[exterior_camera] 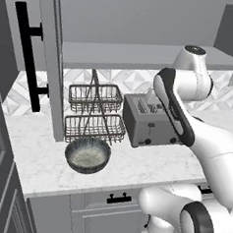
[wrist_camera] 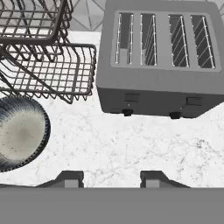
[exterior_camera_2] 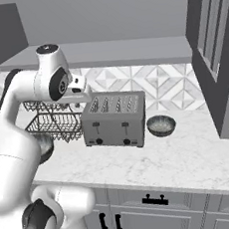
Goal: Pick up the bowls on the counter and stack them on top of one another in the open cabinet. Place the smaller bowl on top of the larger bowl.
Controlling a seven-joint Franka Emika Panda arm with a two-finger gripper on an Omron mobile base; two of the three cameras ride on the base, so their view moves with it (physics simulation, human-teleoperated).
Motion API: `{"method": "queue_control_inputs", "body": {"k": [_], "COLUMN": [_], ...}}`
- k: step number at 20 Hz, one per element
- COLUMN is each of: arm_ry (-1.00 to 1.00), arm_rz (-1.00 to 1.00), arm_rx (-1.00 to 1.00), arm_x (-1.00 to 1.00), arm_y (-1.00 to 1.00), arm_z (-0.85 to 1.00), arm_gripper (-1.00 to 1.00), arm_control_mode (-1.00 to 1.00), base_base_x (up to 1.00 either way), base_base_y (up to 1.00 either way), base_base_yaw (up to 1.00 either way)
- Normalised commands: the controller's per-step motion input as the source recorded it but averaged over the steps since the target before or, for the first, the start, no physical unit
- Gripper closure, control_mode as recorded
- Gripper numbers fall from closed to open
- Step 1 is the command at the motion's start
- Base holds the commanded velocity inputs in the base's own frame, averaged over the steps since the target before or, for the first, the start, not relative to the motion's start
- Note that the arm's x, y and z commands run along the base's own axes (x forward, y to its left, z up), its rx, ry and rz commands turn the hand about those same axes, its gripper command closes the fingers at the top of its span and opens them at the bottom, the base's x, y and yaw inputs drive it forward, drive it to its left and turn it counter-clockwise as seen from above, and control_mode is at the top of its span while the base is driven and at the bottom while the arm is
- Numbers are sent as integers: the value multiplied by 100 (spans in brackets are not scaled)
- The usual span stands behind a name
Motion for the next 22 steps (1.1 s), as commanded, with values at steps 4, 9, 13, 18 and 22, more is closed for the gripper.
{"method": "queue_control_inputs", "body": {"k": [4, 9, 13, 18, 22], "arm_ry": [-2, 5, 8, 1, 0], "arm_rz": [-5, -32, -44, -43, -40], "arm_rx": [0, 14, 21, 24, 27], "arm_x": [-4, -8, -5, -2, 0], "arm_y": [-23, -100, -100, -100, -100], "arm_z": [-4, -32, -49, -48, -36], "arm_gripper": [-100, -100, -100, -100, -100], "arm_control_mode": [-100, -100, -100, -100, -100], "base_base_x": [0, 0, 0, 0, 0], "base_base_y": [0, 0, 0, 0, 0], "base_base_yaw": [0, 0, 0, 0, 0]}}
